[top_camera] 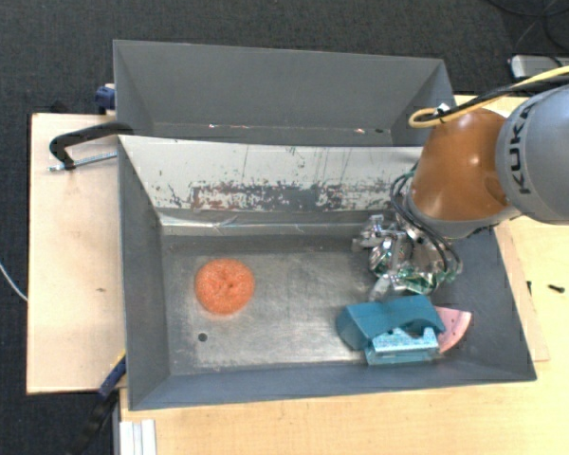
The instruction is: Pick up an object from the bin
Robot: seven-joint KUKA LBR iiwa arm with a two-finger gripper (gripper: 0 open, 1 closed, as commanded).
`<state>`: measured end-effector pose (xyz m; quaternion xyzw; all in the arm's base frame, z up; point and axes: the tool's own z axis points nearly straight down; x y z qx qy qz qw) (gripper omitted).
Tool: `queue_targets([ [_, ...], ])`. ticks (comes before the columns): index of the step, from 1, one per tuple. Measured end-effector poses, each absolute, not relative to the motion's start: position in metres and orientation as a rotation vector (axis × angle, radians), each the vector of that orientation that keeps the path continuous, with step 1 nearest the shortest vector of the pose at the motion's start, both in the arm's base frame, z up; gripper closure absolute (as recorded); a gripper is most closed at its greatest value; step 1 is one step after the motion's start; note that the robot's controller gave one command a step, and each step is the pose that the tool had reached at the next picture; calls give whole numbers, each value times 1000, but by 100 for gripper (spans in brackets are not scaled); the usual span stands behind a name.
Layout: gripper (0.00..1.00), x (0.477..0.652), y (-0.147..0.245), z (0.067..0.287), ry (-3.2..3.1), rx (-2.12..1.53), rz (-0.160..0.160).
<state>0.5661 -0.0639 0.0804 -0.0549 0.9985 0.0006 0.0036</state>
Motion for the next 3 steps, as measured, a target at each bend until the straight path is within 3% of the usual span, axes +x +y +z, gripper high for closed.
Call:
queue_targets([
  [1,0,558,-103,112,3109,-277,6],
  [2,100,588,-100,123,2978,-977,0],
  [3,100,588,-100,124,2978,-977,0],
])
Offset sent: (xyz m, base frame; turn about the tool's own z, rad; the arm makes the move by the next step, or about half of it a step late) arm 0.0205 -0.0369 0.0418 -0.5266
